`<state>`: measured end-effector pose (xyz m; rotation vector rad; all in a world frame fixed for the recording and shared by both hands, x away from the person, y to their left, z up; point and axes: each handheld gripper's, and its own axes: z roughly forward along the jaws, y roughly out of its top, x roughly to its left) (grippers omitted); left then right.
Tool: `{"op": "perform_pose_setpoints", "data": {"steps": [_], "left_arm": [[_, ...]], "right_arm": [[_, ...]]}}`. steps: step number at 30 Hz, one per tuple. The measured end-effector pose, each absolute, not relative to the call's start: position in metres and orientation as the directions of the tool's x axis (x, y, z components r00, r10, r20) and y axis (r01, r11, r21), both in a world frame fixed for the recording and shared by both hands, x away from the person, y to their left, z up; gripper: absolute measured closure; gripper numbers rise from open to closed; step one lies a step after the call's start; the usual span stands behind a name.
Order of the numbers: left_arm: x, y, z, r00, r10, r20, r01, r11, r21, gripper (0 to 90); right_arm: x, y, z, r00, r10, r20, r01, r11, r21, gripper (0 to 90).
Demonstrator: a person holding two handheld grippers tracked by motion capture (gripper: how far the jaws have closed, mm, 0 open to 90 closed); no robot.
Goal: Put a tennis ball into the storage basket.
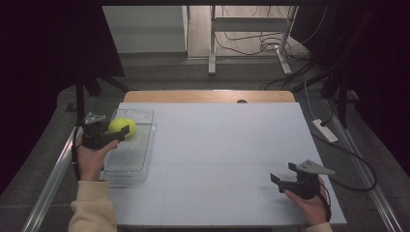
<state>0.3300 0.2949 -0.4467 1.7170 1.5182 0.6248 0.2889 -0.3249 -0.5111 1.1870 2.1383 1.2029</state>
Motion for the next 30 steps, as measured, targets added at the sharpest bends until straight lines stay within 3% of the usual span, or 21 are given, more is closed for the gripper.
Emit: {"op": "perform_pose_setpoints", "data": {"steps": [30], "left_arm": [[0.338,0.3,-0.465,0.137,0.989,-0.049,0.738,-0.069,0.671,26.9]], "right_arm": [[0.289,-0.324,-0.511,-0.552,0.833,0.049,0.477,0.267,0.837,12.2]]}}
